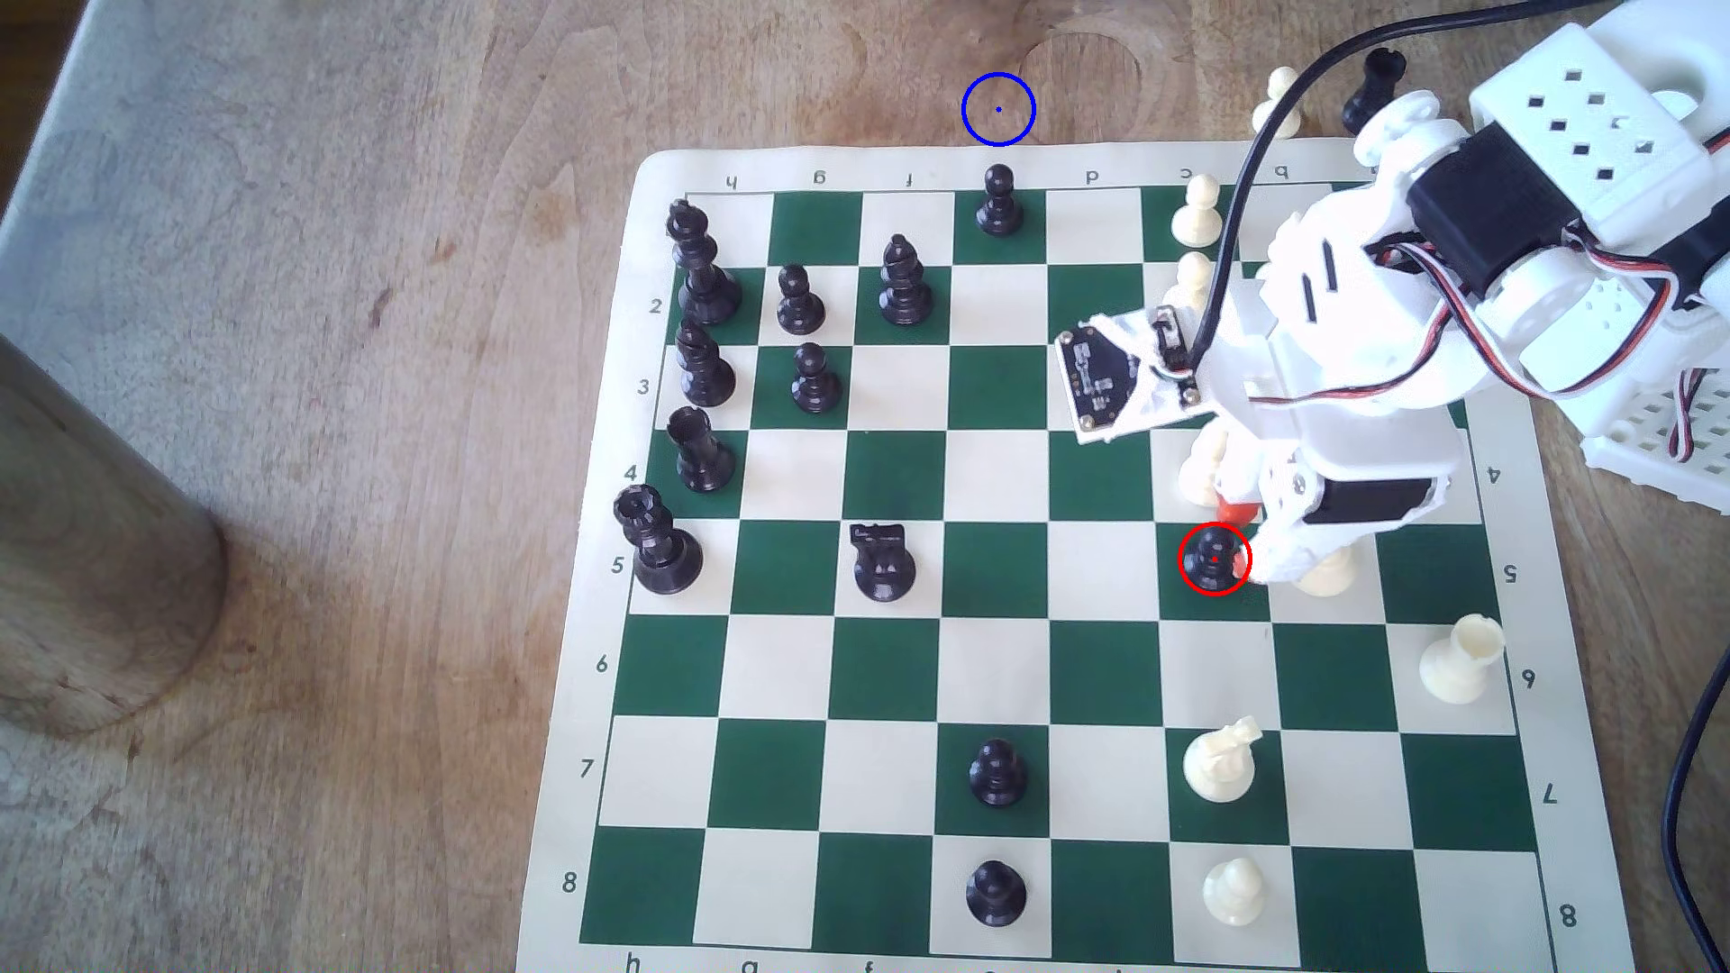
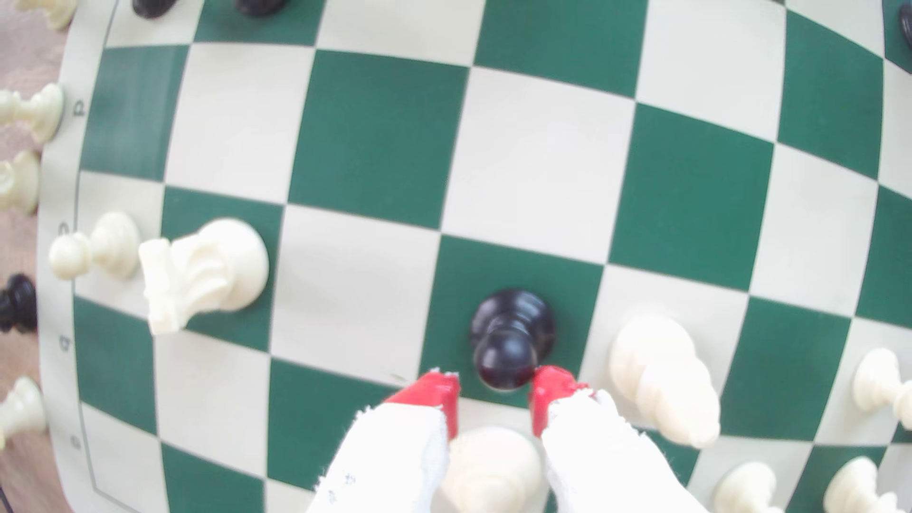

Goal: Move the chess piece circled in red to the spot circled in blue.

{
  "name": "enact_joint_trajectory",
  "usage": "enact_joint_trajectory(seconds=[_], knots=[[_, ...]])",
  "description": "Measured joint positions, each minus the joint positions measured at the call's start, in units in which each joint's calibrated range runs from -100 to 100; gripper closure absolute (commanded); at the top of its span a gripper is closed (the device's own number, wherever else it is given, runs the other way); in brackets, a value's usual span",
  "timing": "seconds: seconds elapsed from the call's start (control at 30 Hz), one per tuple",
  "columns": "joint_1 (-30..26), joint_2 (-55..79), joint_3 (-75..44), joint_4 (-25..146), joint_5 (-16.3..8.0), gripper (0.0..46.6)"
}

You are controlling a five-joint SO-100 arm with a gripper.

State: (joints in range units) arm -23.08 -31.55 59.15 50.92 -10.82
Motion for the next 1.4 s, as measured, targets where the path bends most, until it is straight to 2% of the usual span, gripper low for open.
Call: enact_joint_trajectory(seconds=[0.53,0.83,0.93,0.97,1.0,1.4], knots=[[0.07,3.85,0.18,-2.07,0.0,36.8],[1.92,3.85,0.18,-4.22,0.0,36.2],[2.43,3.85,0.18,-4.38,-0.1,38.5],[2.36,3.85,0.18,-4.38,0.0,43.8],[2.29,3.85,0.18,-4.38,0.0,46.4],[2.36,2.6,0.18,-4.38,-0.34,46.4]])
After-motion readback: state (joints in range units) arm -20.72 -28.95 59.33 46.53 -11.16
